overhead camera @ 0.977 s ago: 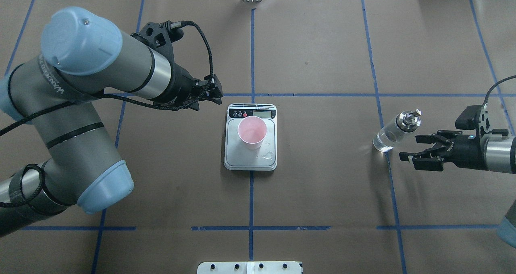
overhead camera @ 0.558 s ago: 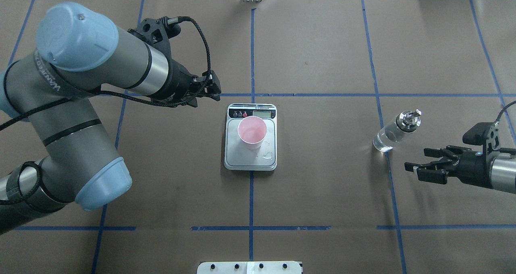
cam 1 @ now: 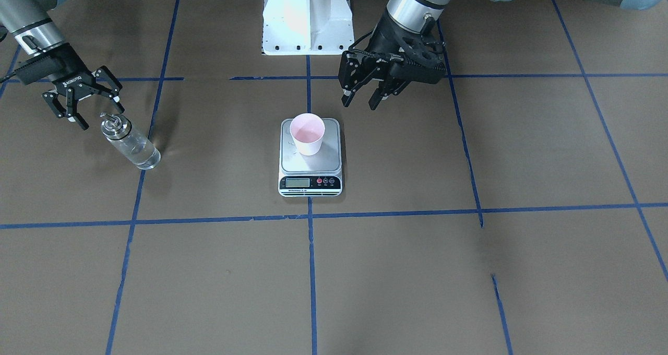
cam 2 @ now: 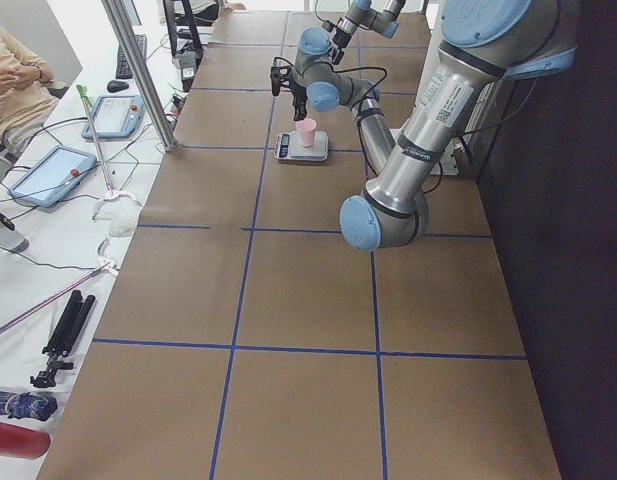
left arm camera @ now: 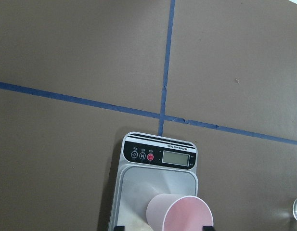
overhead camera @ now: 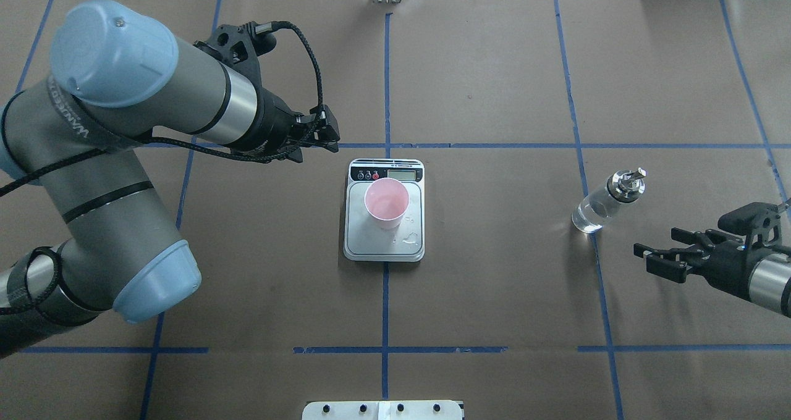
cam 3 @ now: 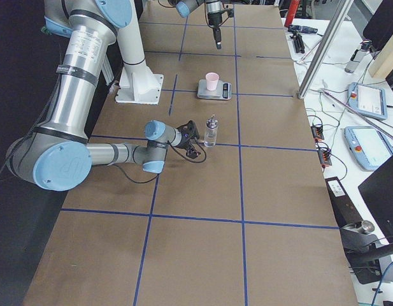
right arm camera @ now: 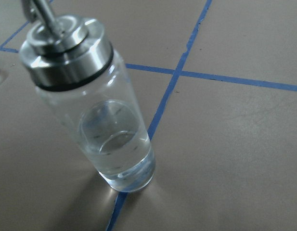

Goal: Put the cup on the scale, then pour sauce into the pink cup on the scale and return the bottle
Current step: 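Grasp the glass spout bottle with the right gripper, then lift the bottle with the right gripper while the left arm retracts, then carry the bottle with the right gripper toward the pink cup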

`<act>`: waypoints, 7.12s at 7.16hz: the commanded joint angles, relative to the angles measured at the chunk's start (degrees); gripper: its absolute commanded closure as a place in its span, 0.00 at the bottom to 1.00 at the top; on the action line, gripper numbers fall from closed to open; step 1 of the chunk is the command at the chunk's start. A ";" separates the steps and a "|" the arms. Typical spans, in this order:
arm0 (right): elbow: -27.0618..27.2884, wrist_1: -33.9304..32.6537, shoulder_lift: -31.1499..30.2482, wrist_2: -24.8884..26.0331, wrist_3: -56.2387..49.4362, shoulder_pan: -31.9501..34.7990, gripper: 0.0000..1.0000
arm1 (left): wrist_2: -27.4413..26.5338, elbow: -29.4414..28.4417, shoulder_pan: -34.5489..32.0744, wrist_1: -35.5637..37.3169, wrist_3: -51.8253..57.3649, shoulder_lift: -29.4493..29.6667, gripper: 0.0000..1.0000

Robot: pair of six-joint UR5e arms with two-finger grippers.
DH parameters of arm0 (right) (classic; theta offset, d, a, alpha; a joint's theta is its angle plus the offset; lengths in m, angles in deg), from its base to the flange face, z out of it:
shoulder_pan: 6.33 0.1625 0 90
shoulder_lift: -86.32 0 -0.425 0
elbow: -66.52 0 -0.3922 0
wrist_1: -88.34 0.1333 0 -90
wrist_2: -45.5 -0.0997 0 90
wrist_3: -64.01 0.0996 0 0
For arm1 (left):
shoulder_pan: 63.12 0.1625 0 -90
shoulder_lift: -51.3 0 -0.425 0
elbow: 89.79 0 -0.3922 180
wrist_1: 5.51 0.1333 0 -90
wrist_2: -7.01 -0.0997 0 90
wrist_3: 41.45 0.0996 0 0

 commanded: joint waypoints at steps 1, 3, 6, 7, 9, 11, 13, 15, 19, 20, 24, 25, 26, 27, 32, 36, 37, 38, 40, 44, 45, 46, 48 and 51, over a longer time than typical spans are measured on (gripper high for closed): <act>2.18 -2.85 -0.17 19.02 0.06 -12.84 0.05 | 0.00 0.12 0.00 0.09 -0.09 0.04 0.37; 3.59 -7.41 0.78 35.28 1.55 -22.42 0.06 | 0.09 0.12 -0.09 0.09 -0.09 -0.13 0.37; 6.33 -12.35 1.32 40.88 1.65 -22.21 0.06 | -0.18 -0.05 -0.79 0.09 0.00 -0.31 0.34; 6.33 -12.87 2.28 41.07 3.39 -20.03 0.06 | -0.18 -0.32 -0.97 0.09 0.00 -0.31 0.34; 5.63 -18.14 5.10 41.16 13.36 -17.64 0.04 | -0.18 -0.41 -1.06 0.00 0.00 -0.31 0.33; 5.45 -20.96 6.33 41.07 18.66 -15.88 0.01 | -0.26 -0.41 -1.15 0.18 0.00 -0.31 0.33; 5.01 -25.24 6.68 41.51 21.49 -15.44 0.01 | -0.18 -0.41 -1.23 0.18 0.00 -0.22 0.33; 4.92 -29.45 9.13 41.60 21.51 -14.39 0.01 | -0.18 -0.50 -1.15 0.27 0.08 -0.31 0.33; 4.05 -31.51 11.07 41.51 21.51 -13.07 0.01 | -0.26 -0.58 -3.07 0.62 1.74 -1.00 0.33; 3.35 -31.51 12.12 41.42 21.42 -12.89 0.01 | -0.18 -0.06 -4.82 0.97 8.63 -3.97 0.32; 1.68 -31.42 12.65 40.98 21.42 -12.36 0.01 | 0.00 0.82 -13.95 1.06 30.78 -13.29 0.32; 0.54 -31.42 14.14 40.98 21.42 -12.01 0.01 | 0.00 1.87 -15.72 0.97 36.50 -16.62 0.32; -0.25 -31.34 14.50 40.81 21.25 -11.57 0.01 | 0.17 2.57 -18.26 0.97 42.47 -19.53 0.32; -1.13 -31.34 14.94 40.81 21.33 -11.22 0.01 | 0.26 2.93 -19.42 0.80 46.71 -22.25 0.31; -3.15 -31.16 16.70 40.89 21.42 -10.43 0.04 | -0.18 4.60 -19.95 0.79 47.11 -24.39 0.30; -4.04 -30.90 16.70 41.42 21.42 -10.43 0.73 | 0.00 5.13 -20.22 0.88 47.11 -24.39 0.30; -4.04 -30.98 16.70 41.51 20.73 -10.34 1.00 | -0.18 5.04 -20.48 0.97 47.11 -24.48 0.30; -3.43 -30.98 16.88 41.42 20.11 -9.99 1.00 | 0.35 5.22 -21.61 0.97 48.85 -25.26 0.30; 0.67 -31.24 17.06 41.42 14.18 -9.29 1.00 | 0.35 4.96 -25.04 1.06 57.11 -26.58 0.28; 6.32 -52.56 25.46 41.94 4.81 -8.23 1.00 | 0.35 5.04 -25.05 0.97 56.69 -26.67 0.29; 6.42 -54.35 27.06 41.95 4.72 -7.27 1.00 | 0.35 5.04 -25.05 0.97 56.51 -26.67 0.29; 6.33 -54.80 27.51 41.86 4.72 -6.74 1.00 | 0.35 5.13 -25.05 0.97 56.34 -26.67 0.29; 6.50 -55.59 29.17 41.34 4.72 -6.47 1.00 | 0.35 4.69 -24.96 0.97 56.25 -26.67 0.28; 5.64 -57.51 33.90 41.51 4.37 -7.43 1.00 | 0.44 4.08 -24.88 0.97 56.33 -26.67 0.28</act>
